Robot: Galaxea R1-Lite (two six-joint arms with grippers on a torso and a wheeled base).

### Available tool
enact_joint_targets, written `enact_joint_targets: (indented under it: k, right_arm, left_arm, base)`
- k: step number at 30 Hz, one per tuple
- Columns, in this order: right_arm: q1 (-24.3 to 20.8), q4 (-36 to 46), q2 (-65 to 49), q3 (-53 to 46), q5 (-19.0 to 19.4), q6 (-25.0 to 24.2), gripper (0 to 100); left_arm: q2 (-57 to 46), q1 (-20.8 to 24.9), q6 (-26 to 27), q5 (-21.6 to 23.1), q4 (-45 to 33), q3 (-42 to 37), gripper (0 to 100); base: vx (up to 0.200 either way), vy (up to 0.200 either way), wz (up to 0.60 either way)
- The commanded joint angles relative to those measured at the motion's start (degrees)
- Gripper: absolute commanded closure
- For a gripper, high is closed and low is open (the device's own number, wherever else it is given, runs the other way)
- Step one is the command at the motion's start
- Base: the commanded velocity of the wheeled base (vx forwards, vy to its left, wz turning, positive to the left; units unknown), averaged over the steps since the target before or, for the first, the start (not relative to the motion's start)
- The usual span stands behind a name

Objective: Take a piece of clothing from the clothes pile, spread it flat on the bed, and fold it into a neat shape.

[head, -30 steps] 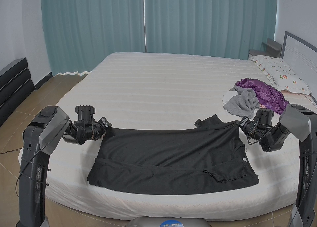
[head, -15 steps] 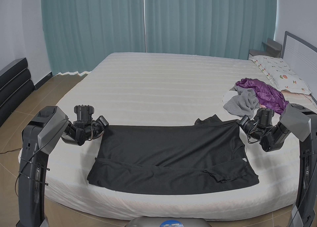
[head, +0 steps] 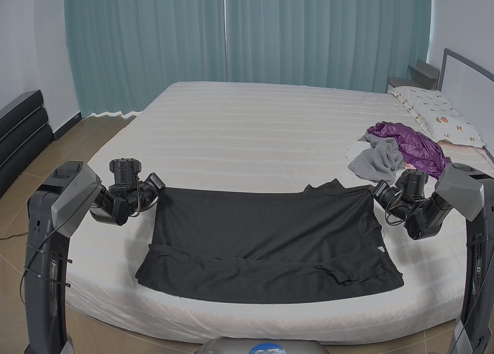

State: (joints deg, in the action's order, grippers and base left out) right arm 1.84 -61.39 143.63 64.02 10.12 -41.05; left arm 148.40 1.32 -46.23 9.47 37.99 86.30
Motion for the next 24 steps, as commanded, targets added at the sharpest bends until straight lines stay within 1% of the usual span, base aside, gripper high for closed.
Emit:
enact_joint_targets:
  k: [1, 8, 14, 19, 24]
  right_arm:
    - [-0.08, -1.80, 0.51, 0.14, 0.08, 0.53, 100]
    - [-0.70, -3.65, 2.27, 0.49, 0.08, 3.60, 100]
    - [-1.05, -4.35, 3.94, 3.30, -0.54, 3.87, 100]
    - [-1.66, -4.97, 5.17, 3.56, -0.80, 4.57, 100]
    - [-1.31, -5.05, 4.47, 3.83, -0.80, 4.40, 100]
  left_arm:
    - [-2.41, -0.61, -0.09, 0.11, 0.07, -1.22, 100]
    - [-4.08, -0.79, -0.18, 0.11, 2.53, -4.21, 100]
    - [-4.17, -0.88, -0.18, 0.20, 3.67, -4.73, 100]
    - [-3.99, -0.97, 0.08, 0.20, 3.67, -5.35, 100]
    - [-3.64, -0.97, 0.17, 0.55, 3.59, -5.35, 100]
  base:
    - [0.000, 0.000, 0.00]
    - [0.000, 0.000, 0.00]
    - [0.000, 0.000, 0.00]
    - [0.000, 0.000, 0.00]
    - [0.000, 0.000, 0.00]
